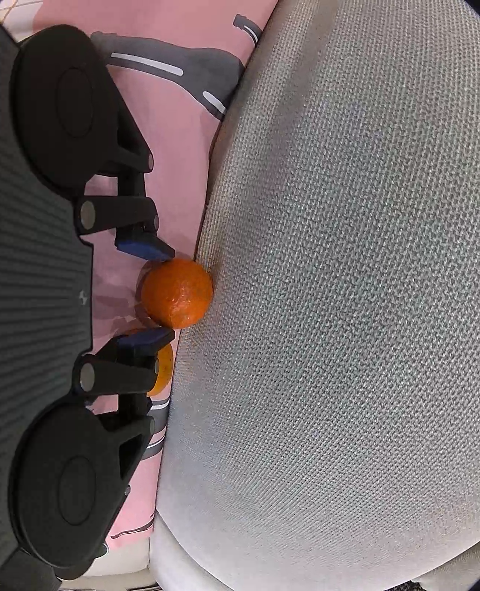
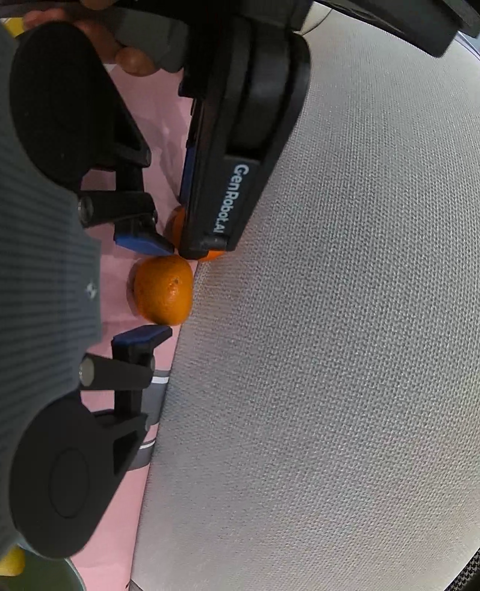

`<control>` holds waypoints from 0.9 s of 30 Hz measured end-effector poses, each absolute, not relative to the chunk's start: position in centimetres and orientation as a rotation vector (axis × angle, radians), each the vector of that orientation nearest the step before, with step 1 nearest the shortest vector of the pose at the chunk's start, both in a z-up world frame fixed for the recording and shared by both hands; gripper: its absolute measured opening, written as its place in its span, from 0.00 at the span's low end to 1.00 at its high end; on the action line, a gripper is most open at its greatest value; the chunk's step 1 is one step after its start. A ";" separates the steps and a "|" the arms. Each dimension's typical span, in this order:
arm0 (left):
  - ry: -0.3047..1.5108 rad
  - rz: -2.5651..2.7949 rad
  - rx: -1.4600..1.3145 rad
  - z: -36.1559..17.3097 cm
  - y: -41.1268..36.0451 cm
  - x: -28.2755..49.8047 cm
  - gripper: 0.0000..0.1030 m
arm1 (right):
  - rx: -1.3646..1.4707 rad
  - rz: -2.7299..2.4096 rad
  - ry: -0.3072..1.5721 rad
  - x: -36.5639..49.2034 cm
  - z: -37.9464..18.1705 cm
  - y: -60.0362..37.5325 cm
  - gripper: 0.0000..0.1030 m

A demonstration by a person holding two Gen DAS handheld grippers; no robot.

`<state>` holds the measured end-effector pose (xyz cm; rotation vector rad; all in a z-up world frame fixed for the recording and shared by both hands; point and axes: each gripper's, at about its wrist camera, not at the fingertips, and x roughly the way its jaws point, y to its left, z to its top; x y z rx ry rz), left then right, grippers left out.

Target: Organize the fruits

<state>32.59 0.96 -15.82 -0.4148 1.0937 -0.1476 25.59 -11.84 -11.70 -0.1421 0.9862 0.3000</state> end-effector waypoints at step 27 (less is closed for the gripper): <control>1.005 -0.156 -0.411 -5.9 3.3 21.7 0.03 | -0.058 0.342 0.946 19.9 -1.6 -16.4 0.34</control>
